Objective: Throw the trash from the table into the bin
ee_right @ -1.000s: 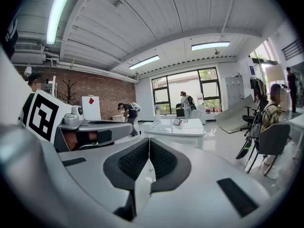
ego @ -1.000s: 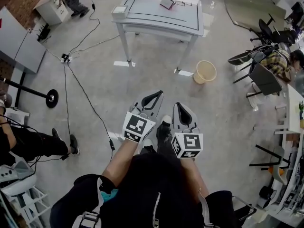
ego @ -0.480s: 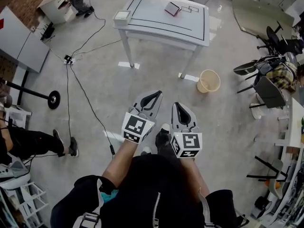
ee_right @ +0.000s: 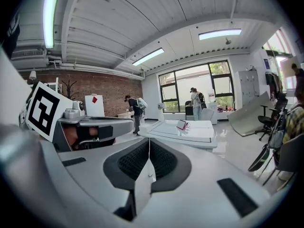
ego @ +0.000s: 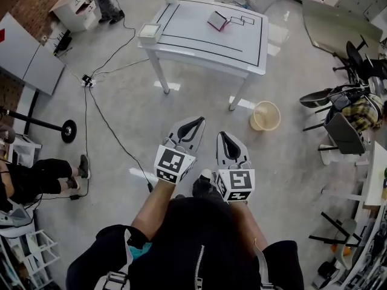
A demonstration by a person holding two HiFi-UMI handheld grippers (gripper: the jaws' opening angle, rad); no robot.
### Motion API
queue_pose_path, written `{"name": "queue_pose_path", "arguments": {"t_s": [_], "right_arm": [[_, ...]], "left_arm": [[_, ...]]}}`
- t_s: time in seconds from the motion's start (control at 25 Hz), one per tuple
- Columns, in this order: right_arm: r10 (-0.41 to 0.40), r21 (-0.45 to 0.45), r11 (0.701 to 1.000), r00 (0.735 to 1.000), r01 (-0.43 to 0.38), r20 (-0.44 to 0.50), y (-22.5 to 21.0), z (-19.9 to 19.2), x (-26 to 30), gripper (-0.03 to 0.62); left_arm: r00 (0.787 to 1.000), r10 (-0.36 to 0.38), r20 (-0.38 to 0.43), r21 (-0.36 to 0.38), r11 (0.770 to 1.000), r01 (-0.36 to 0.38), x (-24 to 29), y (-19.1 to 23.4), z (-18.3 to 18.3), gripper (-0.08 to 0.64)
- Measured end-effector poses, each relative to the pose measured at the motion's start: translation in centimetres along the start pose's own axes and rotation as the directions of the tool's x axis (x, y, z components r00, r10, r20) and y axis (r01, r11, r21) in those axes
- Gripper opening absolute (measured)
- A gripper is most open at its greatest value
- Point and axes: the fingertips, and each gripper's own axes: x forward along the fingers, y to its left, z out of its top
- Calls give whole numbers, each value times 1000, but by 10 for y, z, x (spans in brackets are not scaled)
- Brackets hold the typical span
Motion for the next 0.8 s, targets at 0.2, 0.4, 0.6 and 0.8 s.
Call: {"name": "queue_pose_path", "arguments": {"t_s": [0.2, 0.4, 0.6, 0.8], "right_arm": [[13, 4, 1000, 1000, -13, -1, -36, 6, 19, 12], [11, 10, 1000, 1000, -11, 13, -63, 17, 36, 12], [7, 11, 1000, 1000, -7, 20, -83, 28, 58, 12], [-4, 3, 1000, 1000, 4, 19, -103, 38, 92, 12]], "left_arm": [[1000, 9, -1, 6, 1000, -9, 41, 2, 6, 6], [1000, 14, -7, 10, 1000, -14, 67, 7, 9, 7], [1000, 18, -9, 4, 1000, -17, 91, 19, 11, 6], [1000, 4, -15, -5, 1000, -4, 124, 40, 8, 6]]}}
